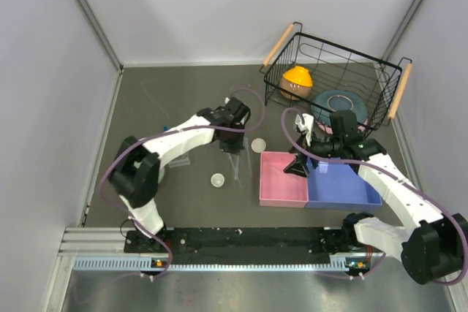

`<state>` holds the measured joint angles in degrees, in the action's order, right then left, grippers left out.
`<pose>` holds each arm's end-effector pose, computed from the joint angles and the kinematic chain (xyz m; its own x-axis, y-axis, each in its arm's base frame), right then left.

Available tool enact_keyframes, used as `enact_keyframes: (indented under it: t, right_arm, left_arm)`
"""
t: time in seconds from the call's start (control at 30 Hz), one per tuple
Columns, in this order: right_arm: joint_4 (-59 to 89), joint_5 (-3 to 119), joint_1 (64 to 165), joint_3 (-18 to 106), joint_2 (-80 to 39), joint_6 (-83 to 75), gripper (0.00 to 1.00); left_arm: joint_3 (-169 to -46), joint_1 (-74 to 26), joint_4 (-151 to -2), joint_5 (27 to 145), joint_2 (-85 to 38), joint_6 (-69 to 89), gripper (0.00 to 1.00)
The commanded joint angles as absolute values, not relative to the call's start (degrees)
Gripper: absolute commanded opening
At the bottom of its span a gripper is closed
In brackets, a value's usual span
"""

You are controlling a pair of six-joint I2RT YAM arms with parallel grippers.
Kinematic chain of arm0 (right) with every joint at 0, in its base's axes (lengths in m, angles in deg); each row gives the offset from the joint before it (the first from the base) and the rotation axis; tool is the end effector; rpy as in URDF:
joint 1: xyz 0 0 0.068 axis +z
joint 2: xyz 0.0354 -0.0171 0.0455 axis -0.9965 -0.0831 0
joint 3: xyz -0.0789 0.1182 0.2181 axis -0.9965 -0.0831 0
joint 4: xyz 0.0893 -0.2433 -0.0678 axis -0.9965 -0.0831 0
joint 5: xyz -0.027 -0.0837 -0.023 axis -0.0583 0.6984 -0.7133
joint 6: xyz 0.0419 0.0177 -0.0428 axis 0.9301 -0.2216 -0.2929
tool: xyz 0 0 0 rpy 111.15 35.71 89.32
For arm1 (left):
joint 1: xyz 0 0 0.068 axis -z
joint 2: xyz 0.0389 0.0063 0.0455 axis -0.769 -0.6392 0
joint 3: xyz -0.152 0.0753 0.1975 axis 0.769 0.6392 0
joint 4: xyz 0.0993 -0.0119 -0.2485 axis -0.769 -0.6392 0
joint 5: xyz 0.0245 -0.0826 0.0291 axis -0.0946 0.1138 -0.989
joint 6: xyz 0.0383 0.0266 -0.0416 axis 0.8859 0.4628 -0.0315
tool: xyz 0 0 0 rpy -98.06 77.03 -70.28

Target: Organize the chemistry lab equipment

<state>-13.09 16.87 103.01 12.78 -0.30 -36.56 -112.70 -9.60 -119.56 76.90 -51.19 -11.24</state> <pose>0.2081 0.1041 0.2453 -0.2981 -0.4003 -0.8665 -0.9294 0.3288 0.1678 0.2872 -0.2459 0.1919 -0.9344 0.0964 -0.3429 0.1736 0.9638 -0.2022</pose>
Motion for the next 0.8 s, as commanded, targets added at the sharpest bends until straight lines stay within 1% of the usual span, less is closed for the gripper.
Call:
enact_keyframes:
  t: [0.0, 0.07, 0.2, 0.23, 0.37, 0.43, 0.47, 0.5, 0.6, 0.77]
  right_arm:
    - [-13.0, 8.3, 102.5, 12.2, -1.4, -38.1, 0.79]
    - [-13.4, 6.4, 102.5, 13.8, -3.0, -36.6, 0.8]
    - [-17.7, 3.0, 104.0, 21.7, -7.6, -32.5, 0.8]
    - [-17.8, 2.7, 105.5, 23.1, -8.7, -31.1, 0.8]
    - [-17.1, 4.6, 111.2, 28.6, -12.3, -23.4, 0.79]
    - [-14.1, 7.5, 113.7, 30.7, -14.3, -15.8, 0.8]
    - [-12.6, 7.8, 115.5, 31.0, -15.1, -12.9, 0.79]
    - [-10.4, 7.8, 116.2, 31.1, -16.0, -6.5, 0.79]
    - [-3.1, 7.7, 119.2, 30.7, -17.5, 2.1, 0.79]
    - [2.2, 9.8, 122.1, 30.6, -19.5, 7.8, 0.76]
  left_arm:
    - [-105.6, -9.4, -112.7, 79.7, -39.9, -14.1, 0.0]
    - [-100.1, -9.4, -107.1, 82.0, -34.1, -15.6, 0.0]
    - [-89.1, -9.3, -92.6, 85.7, -22.3, -19.4, 0.0]
    - [-84.9, -9.3, -85.4, 86.1, -17.8, -21.0, 0.0]
    - [-77.4, -8.8, -72.0, 85.5, -9.5, -24.7, 0.0]
    - [-74.6, -8.3, -68.3, 84.8, -6.4, -26.6, 0.0]
    - [-73.9, -7.8, -65.4, 84.3, -5.7, -27.2, 0.0]
    - [-73.3, -7.5, -64.4, 84.0, -5.1, -27.8, 0.0]
    - [-71.8, -6.1, -61.5, 80.9, -3.2, -29.0, 0.0]
    - [-70.7, -4.5, -59.7, 78.2, -1.1, -30.5, 0.0]
